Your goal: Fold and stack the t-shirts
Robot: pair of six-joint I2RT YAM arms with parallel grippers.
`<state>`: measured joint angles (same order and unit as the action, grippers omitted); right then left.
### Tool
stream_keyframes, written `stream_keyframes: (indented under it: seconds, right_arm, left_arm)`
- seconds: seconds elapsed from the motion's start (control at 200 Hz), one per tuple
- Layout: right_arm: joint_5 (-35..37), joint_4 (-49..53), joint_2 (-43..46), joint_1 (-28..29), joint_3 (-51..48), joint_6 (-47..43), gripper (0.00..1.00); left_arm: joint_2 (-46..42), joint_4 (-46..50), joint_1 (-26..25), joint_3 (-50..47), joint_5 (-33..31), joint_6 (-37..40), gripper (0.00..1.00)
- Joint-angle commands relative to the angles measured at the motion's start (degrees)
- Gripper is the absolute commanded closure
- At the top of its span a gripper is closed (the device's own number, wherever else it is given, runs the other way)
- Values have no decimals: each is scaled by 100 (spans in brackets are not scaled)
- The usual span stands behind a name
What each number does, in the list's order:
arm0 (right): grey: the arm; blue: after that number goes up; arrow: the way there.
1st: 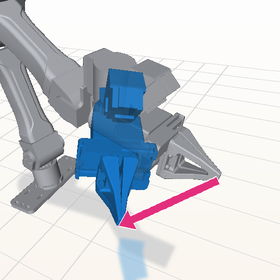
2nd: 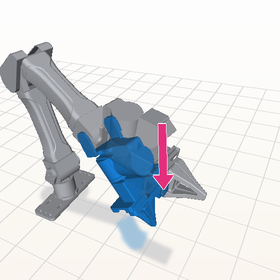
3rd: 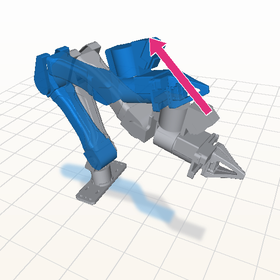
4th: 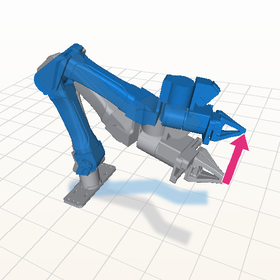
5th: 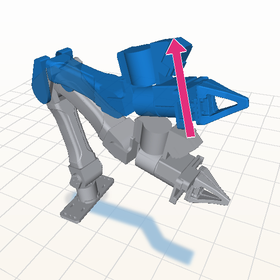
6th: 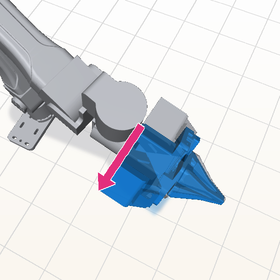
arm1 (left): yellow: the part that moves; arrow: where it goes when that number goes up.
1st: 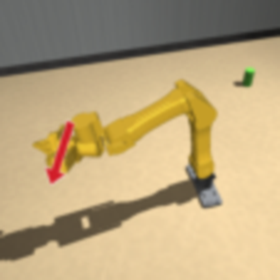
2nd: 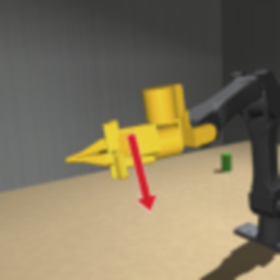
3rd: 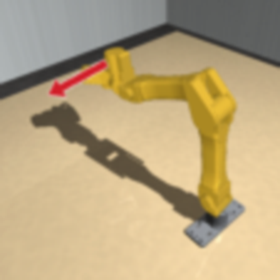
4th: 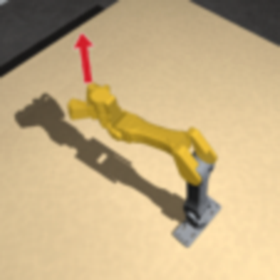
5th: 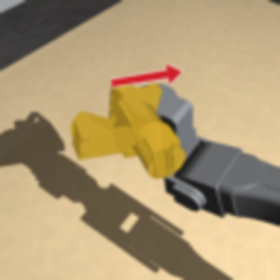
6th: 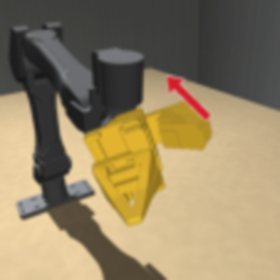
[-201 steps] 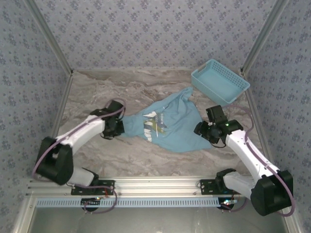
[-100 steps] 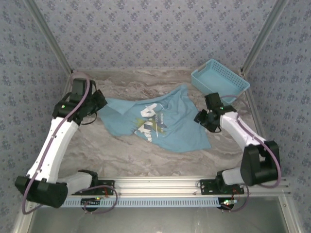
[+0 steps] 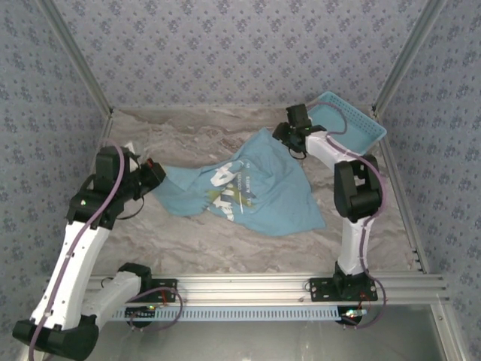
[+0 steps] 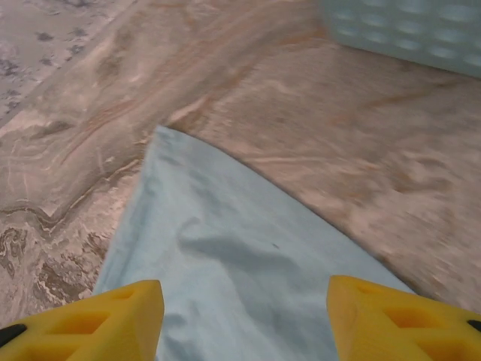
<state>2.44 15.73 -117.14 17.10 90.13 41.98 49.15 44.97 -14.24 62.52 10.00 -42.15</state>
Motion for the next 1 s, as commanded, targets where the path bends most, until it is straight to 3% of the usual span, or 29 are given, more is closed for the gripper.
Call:
stream_keyframes:
  seconds: [0.0,0.17,0.4,0.54,0.655,0.799,0.879,0.994]
  right_arm:
    - [220,-92,-413,136,449,-540,37]
    - [589,222,-1141,272,1048,-1053,33]
    - [1264,1914,-2386,566,2893,-1594,28]
    - [1122,2826,-3049,608,3932,-1493,31]
    - [1038,2987,-3135,600,3998,-1241,34]
    - [1051,2346,-2618,601,3462,-1334,33]
    - [1098,2299,-2423,605,3315,-1508,41]
    - [1070,2768,-2360,541,3178,-1307,62]
  left_arm:
    - [-351,81,25,-316,1111,4,100]
    - [-1021,539,26,-800,1487,124,100]
    - [-1529,739,27,-1056,1505,-20,100]
    - [-1567,803,26,-1015,1337,27,100]
    - [-1456,702,35,-988,1270,35,100]
    - [-1277,704,35,-937,1151,103,100]
    - [-1288,902,35,-884,894,165,100]
    - [-1335,1009,44,-882,624,276,100]
